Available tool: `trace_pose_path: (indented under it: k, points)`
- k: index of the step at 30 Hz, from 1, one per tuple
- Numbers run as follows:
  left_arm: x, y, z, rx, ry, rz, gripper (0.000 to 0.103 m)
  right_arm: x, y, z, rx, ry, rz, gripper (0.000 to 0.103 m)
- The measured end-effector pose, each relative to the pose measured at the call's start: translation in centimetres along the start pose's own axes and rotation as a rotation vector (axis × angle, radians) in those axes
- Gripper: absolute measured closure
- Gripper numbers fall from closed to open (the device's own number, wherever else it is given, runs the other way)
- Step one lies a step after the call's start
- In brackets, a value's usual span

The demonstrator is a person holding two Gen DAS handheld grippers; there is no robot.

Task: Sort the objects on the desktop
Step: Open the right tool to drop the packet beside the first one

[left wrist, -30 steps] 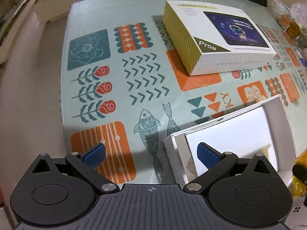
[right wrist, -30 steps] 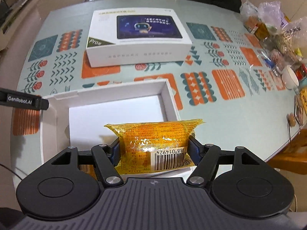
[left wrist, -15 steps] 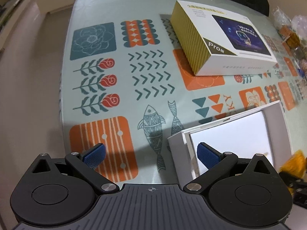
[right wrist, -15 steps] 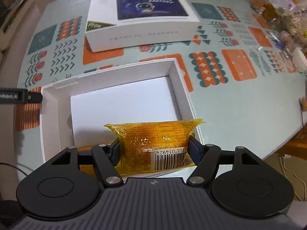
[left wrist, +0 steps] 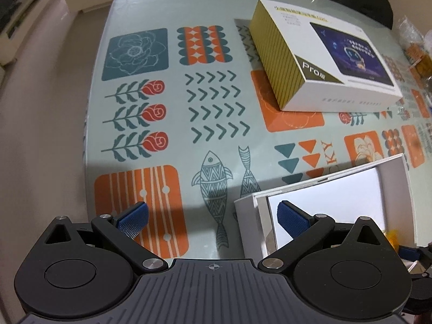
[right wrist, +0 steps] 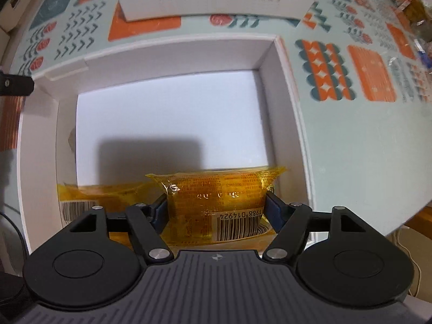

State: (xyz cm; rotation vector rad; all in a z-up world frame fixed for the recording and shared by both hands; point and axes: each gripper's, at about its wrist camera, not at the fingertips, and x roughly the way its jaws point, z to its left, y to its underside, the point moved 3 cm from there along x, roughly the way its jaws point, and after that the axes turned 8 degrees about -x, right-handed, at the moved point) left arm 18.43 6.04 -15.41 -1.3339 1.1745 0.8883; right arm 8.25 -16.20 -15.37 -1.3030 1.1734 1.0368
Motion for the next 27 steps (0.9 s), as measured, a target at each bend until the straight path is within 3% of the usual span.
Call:
trace_pose_path:
  k: [1, 7, 21, 27]
  points:
    - [0.0, 0.1, -0.2, 0.002, -0.008, 0.005, 0.000, 0.1, 0.1, -0.1, -0.003, -0.006, -0.002, 0.000]
    - [-0.1, 0.9, -1.9, -0.003, -0.036, 0.041, 0.000, 0.2, 0.7, -1.0, -0.021, -0.048, -0.022, 0.000]
    - [-1.8, 2.8, -7.8, -0.010, -0.143, 0.038, 0.000, -6.1, 0.5, -7.4, -0.019, -0.249, -0.238, 0.000]
    - [-3.7, 4.2, -10.0, -0.071, -0.124, 0.020, 0.000, -5.6, 0.0, -11.0, -0.011, -0.295, -0.238, 0.000]
